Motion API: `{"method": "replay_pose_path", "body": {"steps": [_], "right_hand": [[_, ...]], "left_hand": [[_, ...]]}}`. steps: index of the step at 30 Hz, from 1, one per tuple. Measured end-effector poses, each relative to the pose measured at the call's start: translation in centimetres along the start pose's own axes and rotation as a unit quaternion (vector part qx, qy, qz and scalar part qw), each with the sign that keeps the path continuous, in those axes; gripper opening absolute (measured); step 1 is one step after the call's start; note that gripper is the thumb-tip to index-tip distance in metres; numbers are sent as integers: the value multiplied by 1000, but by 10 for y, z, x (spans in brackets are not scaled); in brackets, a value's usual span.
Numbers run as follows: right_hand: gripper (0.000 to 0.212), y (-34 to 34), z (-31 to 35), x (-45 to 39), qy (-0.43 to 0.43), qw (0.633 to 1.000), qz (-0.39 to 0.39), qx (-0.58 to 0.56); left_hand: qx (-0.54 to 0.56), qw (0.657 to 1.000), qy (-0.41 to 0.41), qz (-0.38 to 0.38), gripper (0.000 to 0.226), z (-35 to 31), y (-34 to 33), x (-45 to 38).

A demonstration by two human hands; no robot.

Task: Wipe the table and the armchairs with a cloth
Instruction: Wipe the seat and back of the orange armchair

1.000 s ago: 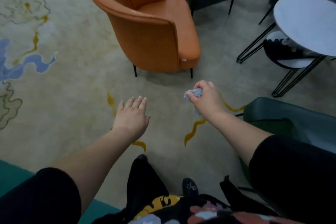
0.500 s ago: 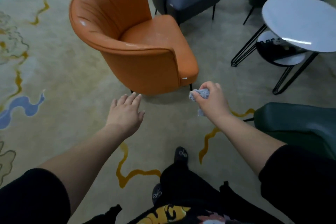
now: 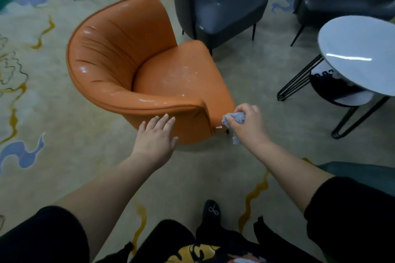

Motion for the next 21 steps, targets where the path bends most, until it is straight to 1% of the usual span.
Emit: {"method": "replay_pose_path", "body": {"steps": [10, 21], "right_hand": [[22, -30, 28, -61, 9, 1000, 7, -4], [24, -86, 70, -99, 14, 1000, 3, -13]], "left_hand": [[-3, 999, 23, 29, 60, 52, -7, -41], [-22, 999, 21, 30, 58, 119, -10, -76]]}}
Point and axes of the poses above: each hand's wrist, its own x-axis away from the middle knuckle, its own y-axis out of the back of the hand, z = x × y, the point moved 10 cm from there along -x, towards the middle knuckle, and after that the axes turned 12 degrees about -y, right-handed, at the moved point
